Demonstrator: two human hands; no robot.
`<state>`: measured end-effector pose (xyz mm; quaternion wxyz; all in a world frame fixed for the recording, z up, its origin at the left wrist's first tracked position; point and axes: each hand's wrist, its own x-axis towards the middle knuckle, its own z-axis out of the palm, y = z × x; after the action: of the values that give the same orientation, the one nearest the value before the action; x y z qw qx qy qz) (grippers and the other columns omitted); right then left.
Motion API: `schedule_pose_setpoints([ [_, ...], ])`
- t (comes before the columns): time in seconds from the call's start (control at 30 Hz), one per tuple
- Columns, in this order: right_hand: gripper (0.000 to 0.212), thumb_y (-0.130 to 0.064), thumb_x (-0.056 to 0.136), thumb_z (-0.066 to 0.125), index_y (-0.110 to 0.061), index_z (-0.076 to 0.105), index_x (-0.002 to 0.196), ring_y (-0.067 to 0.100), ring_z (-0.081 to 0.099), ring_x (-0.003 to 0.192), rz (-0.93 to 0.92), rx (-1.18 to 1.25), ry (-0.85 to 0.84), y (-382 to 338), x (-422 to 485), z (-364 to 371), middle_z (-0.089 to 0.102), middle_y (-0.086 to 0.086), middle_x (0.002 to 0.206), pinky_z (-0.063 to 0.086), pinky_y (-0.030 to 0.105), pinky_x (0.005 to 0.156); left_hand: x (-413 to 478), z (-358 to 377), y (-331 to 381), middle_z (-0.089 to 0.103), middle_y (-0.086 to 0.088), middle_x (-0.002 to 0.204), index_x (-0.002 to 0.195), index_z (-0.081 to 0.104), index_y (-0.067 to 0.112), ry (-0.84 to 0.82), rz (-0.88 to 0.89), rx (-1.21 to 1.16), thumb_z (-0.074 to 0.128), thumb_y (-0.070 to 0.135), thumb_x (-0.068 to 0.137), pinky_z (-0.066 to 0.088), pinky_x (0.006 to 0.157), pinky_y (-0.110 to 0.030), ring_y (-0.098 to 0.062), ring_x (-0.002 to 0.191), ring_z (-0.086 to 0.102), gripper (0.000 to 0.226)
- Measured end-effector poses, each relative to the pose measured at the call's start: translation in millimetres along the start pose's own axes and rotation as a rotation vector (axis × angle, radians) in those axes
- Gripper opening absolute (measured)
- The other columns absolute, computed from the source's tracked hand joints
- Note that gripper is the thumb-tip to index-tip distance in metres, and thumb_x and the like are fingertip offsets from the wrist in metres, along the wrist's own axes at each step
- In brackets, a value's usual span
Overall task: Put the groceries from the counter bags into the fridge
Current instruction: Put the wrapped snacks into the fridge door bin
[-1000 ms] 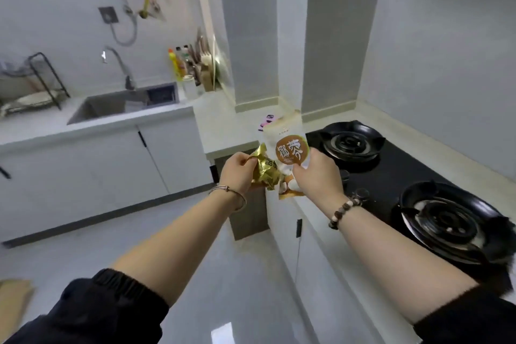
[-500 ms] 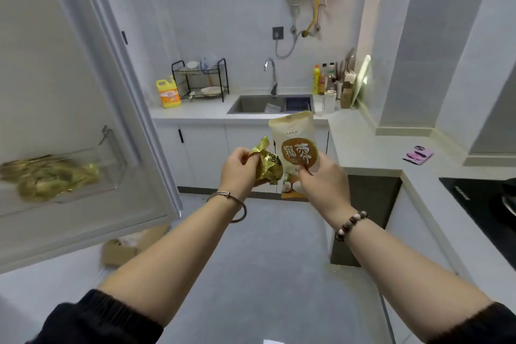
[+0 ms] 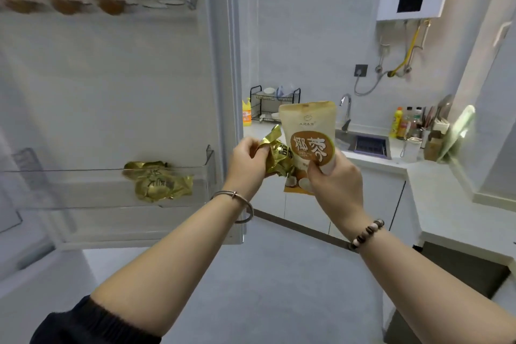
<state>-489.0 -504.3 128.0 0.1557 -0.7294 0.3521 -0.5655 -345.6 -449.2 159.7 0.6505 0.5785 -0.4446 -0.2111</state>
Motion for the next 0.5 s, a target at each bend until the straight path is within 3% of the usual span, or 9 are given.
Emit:
schedule_pose_setpoints([
  [0.1, 0.012, -0.018, 0.089, 0.061, -0.01, 0.061, 0.097, 0.019, 0.063, 0.076, -0.074, 0.039, 0.018, -15.0, 22.8, 18.1, 0.063, -0.004, 0.083, 0.055, 0.034, 0.062, 16.6, -22.0, 15.1, 0.063, -0.012, 0.088, 0.076, 0.051, 0.019, 0.037, 0.124, 0.089, 0.051, 0.016, 0.095, 0.057, 0.073, -0.051, -0.031, 0.089, 0.065, 0.019],
  [0.23, 0.006, -0.013, 0.087, 0.063, -0.01, 0.062, 0.092, 0.016, 0.062, 0.07, -0.131, 0.115, 0.082, -41.9, 34.6, 41.1, 0.062, -0.005, 0.078, 0.049, 0.019, 0.058, 30.2, -58.7, 32.1, 0.058, -0.001, 0.075, 0.074, 0.051, 0.02, 0.131, 0.224, 0.137, 0.053, 0.017, 0.094, 0.056, 0.074, -0.051, -0.024, 0.078, 0.061, 0.021],
  [0.4, 0.012, -0.008, 0.085, 0.063, -0.015, 0.056, 0.079, 0.014, 0.063, 0.063, -0.212, 0.134, 0.159, -81.4, 34.7, 80.3, 0.06, -0.006, 0.069, 0.051, 0.026, 0.05, 48.4, -126.2, 39.2, 0.058, -0.004, 0.08, 0.074, 0.052, 0.019, 0.202, 0.239, 0.079, 0.054, 0.016, 0.093, 0.056, 0.075, -0.052, -0.035, 0.088, 0.061, 0.02],
  [0.5, 0.019, -0.006, 0.083, 0.064, -0.018, 0.051, 0.075, 0.008, 0.057, 0.058, -0.215, 0.14, 0.239, -108.0, 30.8, 109.9, 0.055, -0.012, 0.064, 0.045, 0.018, 0.048, 58.9, -170.5, 33.4, 0.059, -0.008, 0.085, 0.072, 0.051, 0.02, 0.177, 0.213, 0.094, 0.054, 0.014, 0.093, 0.057, 0.074, -0.051, -0.03, 0.089, 0.061, 0.022],
])
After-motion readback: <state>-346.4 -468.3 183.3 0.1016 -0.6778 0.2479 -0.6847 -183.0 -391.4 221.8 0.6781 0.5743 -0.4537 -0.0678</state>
